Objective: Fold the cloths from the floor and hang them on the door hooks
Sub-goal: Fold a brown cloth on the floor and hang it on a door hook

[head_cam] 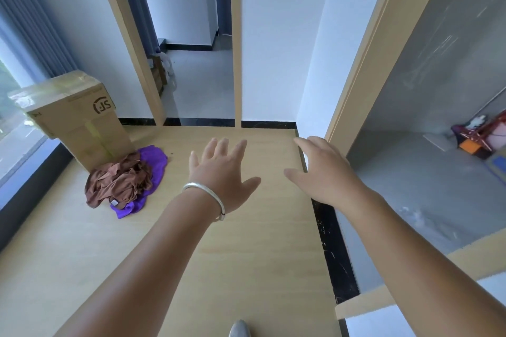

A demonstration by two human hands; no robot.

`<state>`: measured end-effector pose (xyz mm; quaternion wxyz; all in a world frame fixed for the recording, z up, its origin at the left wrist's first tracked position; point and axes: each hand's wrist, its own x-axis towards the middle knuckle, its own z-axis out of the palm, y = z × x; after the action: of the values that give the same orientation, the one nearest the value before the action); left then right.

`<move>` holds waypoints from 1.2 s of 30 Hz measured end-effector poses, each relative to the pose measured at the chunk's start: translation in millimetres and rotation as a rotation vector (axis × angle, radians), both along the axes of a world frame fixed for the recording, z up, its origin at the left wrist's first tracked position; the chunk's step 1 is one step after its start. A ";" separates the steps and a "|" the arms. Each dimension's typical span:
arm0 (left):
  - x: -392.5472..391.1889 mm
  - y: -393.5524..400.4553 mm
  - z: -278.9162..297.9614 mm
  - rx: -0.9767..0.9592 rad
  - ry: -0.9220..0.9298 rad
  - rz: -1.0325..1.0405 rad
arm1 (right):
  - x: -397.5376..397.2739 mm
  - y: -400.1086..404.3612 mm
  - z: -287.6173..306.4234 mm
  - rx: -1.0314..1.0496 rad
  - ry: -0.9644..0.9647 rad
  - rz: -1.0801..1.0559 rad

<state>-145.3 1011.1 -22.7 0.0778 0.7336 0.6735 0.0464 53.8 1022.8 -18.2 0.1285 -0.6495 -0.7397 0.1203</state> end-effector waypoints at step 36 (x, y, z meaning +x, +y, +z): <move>76.7 540.8 -22.1 -0.013 -0.008 0.107 | 71.4 563.3 -17.3 -0.017 -0.035 0.153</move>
<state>-68.6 1551.9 -44.8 0.0825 0.6960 0.7116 0.0491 125.2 1586.1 -35.4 0.1007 -0.5943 -0.7881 0.1248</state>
